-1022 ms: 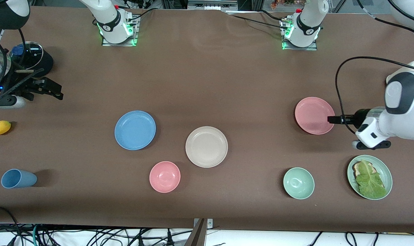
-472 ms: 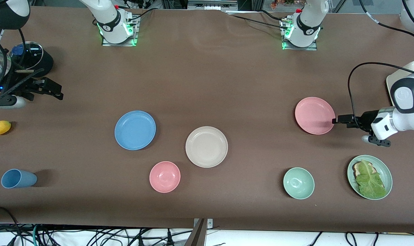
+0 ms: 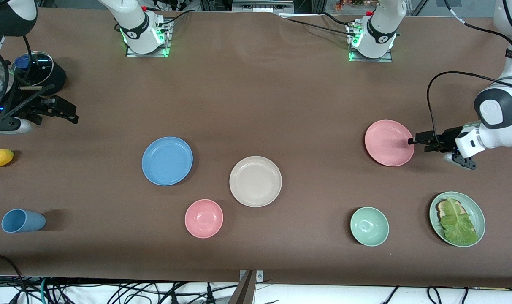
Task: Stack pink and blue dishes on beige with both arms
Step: 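Close the left gripper on the pink plate rim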
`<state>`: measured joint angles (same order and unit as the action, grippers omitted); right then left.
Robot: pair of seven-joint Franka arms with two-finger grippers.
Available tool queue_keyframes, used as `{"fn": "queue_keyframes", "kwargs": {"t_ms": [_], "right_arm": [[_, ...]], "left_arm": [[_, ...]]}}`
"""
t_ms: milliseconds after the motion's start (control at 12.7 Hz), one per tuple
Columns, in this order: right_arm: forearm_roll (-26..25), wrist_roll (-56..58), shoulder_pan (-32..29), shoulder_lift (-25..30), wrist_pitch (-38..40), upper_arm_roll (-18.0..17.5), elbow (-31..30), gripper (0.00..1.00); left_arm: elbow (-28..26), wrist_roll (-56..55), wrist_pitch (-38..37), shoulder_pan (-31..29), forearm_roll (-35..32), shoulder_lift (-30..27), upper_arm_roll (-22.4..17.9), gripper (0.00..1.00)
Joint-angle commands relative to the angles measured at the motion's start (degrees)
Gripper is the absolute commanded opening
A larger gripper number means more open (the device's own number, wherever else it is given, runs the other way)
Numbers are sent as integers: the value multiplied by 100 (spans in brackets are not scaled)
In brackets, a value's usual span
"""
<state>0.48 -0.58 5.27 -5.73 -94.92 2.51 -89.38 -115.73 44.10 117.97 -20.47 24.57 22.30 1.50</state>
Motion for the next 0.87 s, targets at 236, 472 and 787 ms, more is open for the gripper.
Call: {"fn": "queue_keyframes", "kwargs": {"t_ms": [236,472,787], "right_arm": [[93,-30,-17,81,-9,-23,-71,100],[93,-30,-17,81,-18,-23,-71,100],[84,-39,-17,81,8,-23,-53,100]], "left_arm": [[-81,819,271,-326,644,494,25,100],[-81,924,455,-326,733,679,25,100],[-81,1109,552,-326,1076,855,25,63]]}}
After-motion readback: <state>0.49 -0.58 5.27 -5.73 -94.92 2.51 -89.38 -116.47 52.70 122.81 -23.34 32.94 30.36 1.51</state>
